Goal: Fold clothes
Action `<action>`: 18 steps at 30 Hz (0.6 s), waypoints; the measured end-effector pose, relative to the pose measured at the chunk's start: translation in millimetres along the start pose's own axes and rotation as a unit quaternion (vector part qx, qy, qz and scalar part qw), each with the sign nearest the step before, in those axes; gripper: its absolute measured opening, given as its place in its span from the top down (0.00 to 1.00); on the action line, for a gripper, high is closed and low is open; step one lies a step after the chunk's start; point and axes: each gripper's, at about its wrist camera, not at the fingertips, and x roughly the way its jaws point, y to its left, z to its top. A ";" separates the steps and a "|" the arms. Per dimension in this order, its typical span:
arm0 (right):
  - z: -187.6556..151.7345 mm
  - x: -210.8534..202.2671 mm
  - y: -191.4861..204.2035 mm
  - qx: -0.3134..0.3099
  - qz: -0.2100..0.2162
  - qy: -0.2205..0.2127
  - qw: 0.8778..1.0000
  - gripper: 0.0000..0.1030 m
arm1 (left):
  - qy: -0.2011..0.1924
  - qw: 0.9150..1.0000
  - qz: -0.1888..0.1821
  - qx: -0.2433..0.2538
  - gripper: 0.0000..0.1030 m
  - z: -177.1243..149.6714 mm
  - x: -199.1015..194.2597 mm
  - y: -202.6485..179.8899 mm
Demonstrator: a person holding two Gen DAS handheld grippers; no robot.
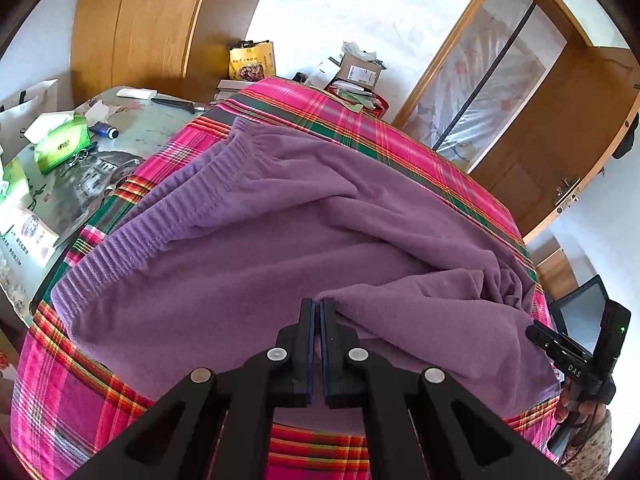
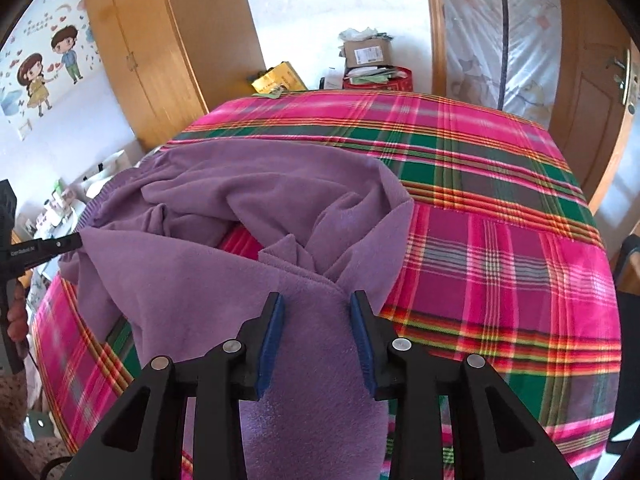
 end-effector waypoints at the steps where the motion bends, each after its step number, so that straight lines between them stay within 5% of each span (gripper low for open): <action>1: -1.8 -1.6 3.9 -0.008 -0.008 -0.003 1.000 0.69 | 0.002 1.000 0.000 0.000 0.98 -0.1 0.3 0.4; 3: -5.7 -5.0 12.7 -0.030 -0.028 -0.009 0.999 0.82 | 0.003 1.000 0.000 -0.001 0.98 -0.4 0.3 1.1; 6: -11.9 -13.0 25.8 -0.064 -0.051 -0.021 0.996 0.88 | 0.004 1.000 -0.001 0.000 0.98 -1.4 -0.6 0.1; 18: -22.4 -51.9 34.2 -0.061 -0.089 -0.071 0.992 0.89 | -0.002 1.000 -0.018 0.012 0.98 -7.1 -14.4 -10.8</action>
